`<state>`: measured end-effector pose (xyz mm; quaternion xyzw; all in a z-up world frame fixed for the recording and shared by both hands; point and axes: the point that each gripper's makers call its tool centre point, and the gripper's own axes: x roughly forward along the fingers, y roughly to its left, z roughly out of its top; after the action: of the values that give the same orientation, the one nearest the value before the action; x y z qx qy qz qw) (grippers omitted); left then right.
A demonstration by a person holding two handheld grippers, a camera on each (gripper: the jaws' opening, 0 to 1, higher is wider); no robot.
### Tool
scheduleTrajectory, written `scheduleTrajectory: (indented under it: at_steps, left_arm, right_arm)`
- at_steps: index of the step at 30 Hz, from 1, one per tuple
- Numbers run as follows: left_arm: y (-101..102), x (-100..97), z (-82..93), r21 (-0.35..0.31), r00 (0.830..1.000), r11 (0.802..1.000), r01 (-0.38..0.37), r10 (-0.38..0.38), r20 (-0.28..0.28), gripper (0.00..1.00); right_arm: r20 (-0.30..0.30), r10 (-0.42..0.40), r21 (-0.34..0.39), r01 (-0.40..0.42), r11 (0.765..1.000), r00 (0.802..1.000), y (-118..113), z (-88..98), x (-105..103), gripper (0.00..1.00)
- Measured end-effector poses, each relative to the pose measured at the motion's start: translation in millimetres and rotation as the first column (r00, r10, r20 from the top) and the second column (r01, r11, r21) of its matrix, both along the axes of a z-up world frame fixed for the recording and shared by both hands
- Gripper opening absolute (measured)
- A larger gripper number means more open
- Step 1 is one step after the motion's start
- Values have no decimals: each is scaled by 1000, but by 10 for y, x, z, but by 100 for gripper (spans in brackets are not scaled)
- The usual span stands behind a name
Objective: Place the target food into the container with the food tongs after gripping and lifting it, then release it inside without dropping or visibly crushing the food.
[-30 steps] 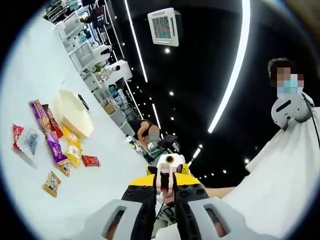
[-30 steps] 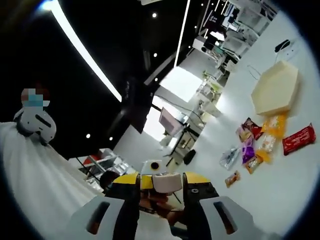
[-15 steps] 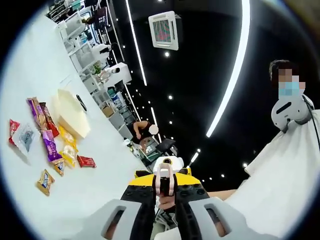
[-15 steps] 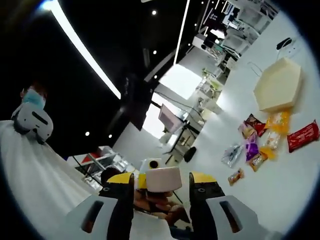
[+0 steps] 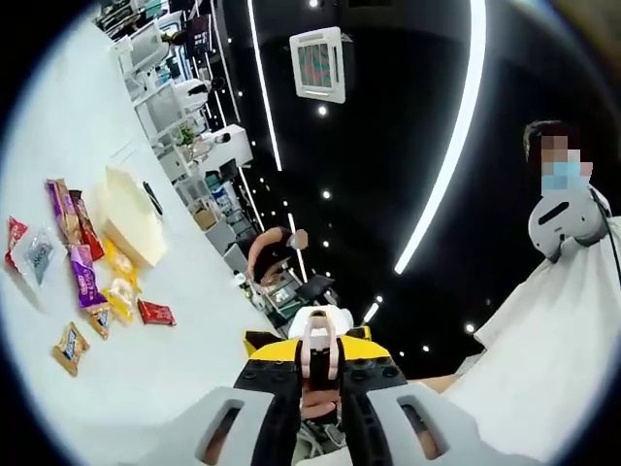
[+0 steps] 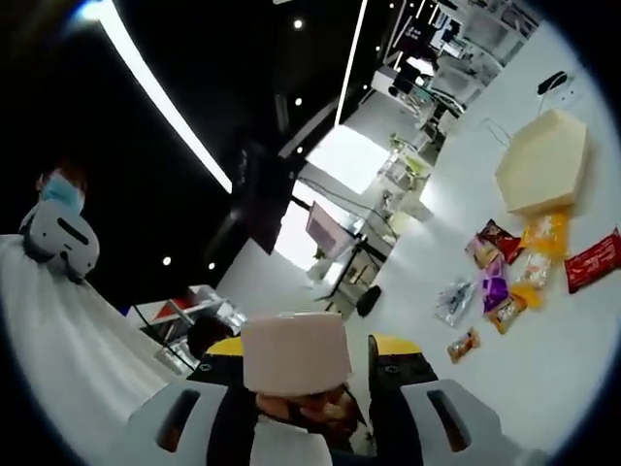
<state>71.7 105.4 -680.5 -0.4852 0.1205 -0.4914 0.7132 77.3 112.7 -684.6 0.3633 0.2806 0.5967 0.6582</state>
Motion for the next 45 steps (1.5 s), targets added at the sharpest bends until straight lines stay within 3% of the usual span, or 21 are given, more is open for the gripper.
scheduleTrajectory:
  at_steps: [12,16,19,26,31,34,38,42,44,45]
  left_arm:
    - [-32,18,-7,0,1000,1000,5,-5,-11,11]
    - [-21,9,6,-15,1000,1000,4,-4,-15,12]
    - [-26,-16,9,-57,997,998,29,-33,-65,19]
    - [-16,-68,29,-62,998,997,41,-44,-48,31]
    - [148,-28,45,-75,999,997,-12,8,-47,36]
    - [254,4,57,-55,999,998,-37,35,-38,39]
    - [186,-36,-1,10,1000,1000,12,-12,-21,41]
    - [95,-85,-15,29,998,998,53,-52,-17,39]
    - [91,-86,-40,38,999,998,50,-50,-5,26]
    - [103,-79,-3,13,999,999,46,-46,-10,26]
  right_arm:
    - [-33,-7,75,9,997,999,-12,125,11,19]
    - [-40,-7,79,11,997,999,-9,133,18,19]
    - [-59,2,81,3,997,998,-2,137,21,20]
    - [-78,20,84,-13,996,997,-10,145,-17,23]
    - [-83,-20,83,27,996,996,-69,136,54,23]
    - [-81,-15,76,21,997,997,-87,128,30,24]
    - [-84,2,72,5,997,996,-56,110,-16,24]
    - [-88,-5,84,13,996,996,-42,131,-5,24]
    - [-84,-8,87,15,996,996,-40,145,1,24]
    - [-83,-8,87,15,996,996,-40,148,2,23]
